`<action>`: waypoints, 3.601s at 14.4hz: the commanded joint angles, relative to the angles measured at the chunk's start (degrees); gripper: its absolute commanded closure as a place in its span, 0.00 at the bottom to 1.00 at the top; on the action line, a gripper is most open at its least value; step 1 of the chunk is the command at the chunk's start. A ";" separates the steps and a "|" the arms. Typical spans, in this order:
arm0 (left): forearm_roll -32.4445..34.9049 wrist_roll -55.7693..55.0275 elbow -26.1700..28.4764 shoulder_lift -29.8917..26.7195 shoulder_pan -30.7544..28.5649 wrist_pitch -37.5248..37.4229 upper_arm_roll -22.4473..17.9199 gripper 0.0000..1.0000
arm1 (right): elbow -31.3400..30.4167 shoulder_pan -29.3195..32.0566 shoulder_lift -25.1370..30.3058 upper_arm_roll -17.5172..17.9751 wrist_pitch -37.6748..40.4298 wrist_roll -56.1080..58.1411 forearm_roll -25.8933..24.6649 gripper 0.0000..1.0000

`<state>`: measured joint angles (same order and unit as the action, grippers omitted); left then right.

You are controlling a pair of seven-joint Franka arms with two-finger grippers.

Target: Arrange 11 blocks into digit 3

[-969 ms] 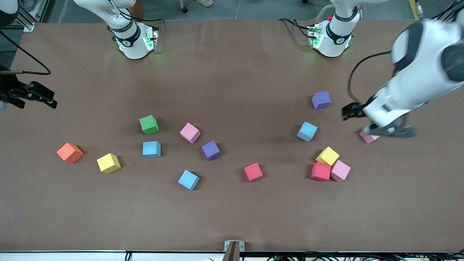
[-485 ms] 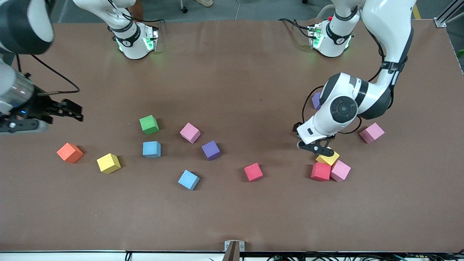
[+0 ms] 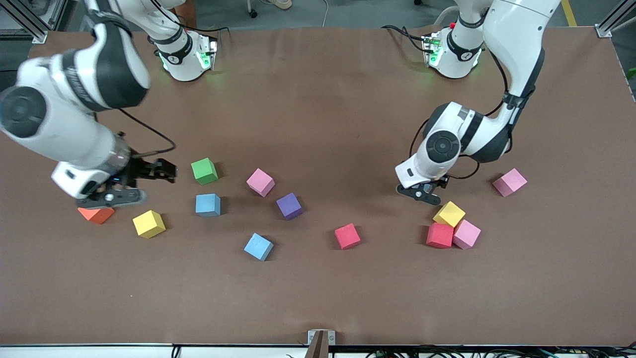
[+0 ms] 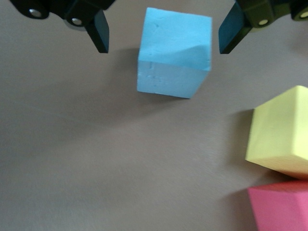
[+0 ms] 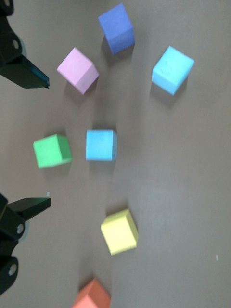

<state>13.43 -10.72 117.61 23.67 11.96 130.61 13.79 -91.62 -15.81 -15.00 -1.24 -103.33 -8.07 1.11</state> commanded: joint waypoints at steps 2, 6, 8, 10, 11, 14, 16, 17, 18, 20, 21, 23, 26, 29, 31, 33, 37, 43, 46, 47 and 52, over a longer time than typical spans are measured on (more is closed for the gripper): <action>4.05 -1.68 3.15 -1.35 -0.26 2.63 -0.07 0.00 | 1.27 -5.53 -4.50 -0.35 -1.96 -9.15 0.64 0.00; 5.55 -1.76 3.15 -0.56 -0.88 3.50 -0.07 0.00 | 1.27 -10.11 -8.37 -0.17 -4.07 -16.34 0.90 0.00; 5.55 -2.11 3.68 0.40 -0.88 4.82 -0.16 0.01 | 1.27 -14.31 -11.27 0.00 -4.16 -15.31 1.26 0.00; 5.55 -4.21 3.77 0.58 -0.88 4.74 -0.07 0.19 | 2.14 -18.28 -14.34 0.01 -5.38 -15.84 1.78 0.00; 5.55 -4.75 3.68 0.67 -0.88 4.65 -0.07 0.33 | 2.76 -18.99 -15.75 0.01 -6.87 -15.31 2.57 0.00; 5.55 -9.38 3.50 0.76 -1.14 4.39 -0.16 0.67 | 3.72 -20.75 -19.97 0.53 -12.85 -15.13 3.63 0.00; 4.85 -14.31 2.28 0.67 -1.41 4.04 -0.16 0.80 | 5.65 -21.98 -22.00 0.53 -13.83 -14.96 4.60 0.00; 4.67 -17.29 1.23 0.32 -2.28 3.08 -0.08 0.84 | 6.97 -22.25 -23.14 0.53 -14.70 -14.87 4.69 0.00; 4.06 -19.67 0.00 0.15 -2.81 1.50 0.01 0.86 | 7.33 -22.25 -23.76 0.53 -16.10 -14.87 4.69 0.00; 0.91 -23.89 -3.25 0.14 -2.64 -2.71 0.01 0.90 | 7.33 -22.25 -25.42 0.53 -20.66 -14.87 4.95 0.00; 0.02 -25.30 -4.57 0.06 -2.64 -3.95 0.01 0.90 | 7.33 -22.25 -26.30 0.53 -22.16 -14.70 4.86 0.00; -2.87 -30.21 -7.03 -0.55 -2.55 -5.62 0.01 0.91 | 7.33 -21.99 -27.97 0.53 -25.06 -12.95 4.86 0.00; -8.40 -42.76 -8.27 -1.96 -1.85 -8.09 0.45 0.91 | 7.42 -21.20 -28.95 0.45 -26.22 -9.35 4.60 0.00; -11.93 -61.28 -8.89 -2.32 -1.85 -8.09 3.17 0.92 | 7.51 -20.23 -28.95 0.27 -26.22 -5.92 4.34 0.00; -12.55 -77.26 -8.98 -2.23 -1.50 -8.00 5.01 0.98 | 8.90 -20.23 -28.95 0.01 -26.05 -4.24 4.07 0.00; -12.55 -90.73 -8.80 -2.14 -1.76 -8.00 7.21 0.98 | 9.79 -20.58 -28.69 0.01 -25.52 -4.50 3.90 0.00; -12.81 -105.53 -8.80 -0.12 1.13 -5.64 9.77 0.98 | 9.88 -21.11 -28.68 -0.17 -25.69 -4.06 2.41 0.00; -13.96 -122.33 -8.71 3.57 7.64 1.74 9.77 0.98 | 9.70 -20.40 -29.12 -0.17 -25.87 -0.64 0.55 0.00; -14.05 -129.27 -9.33 5.32 9.92 4.91 9.77 0.98 | 9.70 -20.67 -30.09 -0.17 -25.96 -0.54 0.73 0.00; -14.05 -132.08 -9.94 6.11 10.80 5.09 9.77 0.98 | 9.70 -20.67 -30.44 -0.17 -25.96 -0.54 0.73 0.00; -14.05 -142.46 -10.12 7.70 17.21 6.06 9.77 0.98 | 9.70 -21.28 -31.41 -0.08 -26.05 -0.90 1.08 0.00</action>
<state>0.48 -149.91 108.45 30.74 26.95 136.42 23.75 -82.17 -37.01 -46.41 -1.64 -129.43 -9.15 2.44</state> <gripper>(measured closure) 0.868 0.000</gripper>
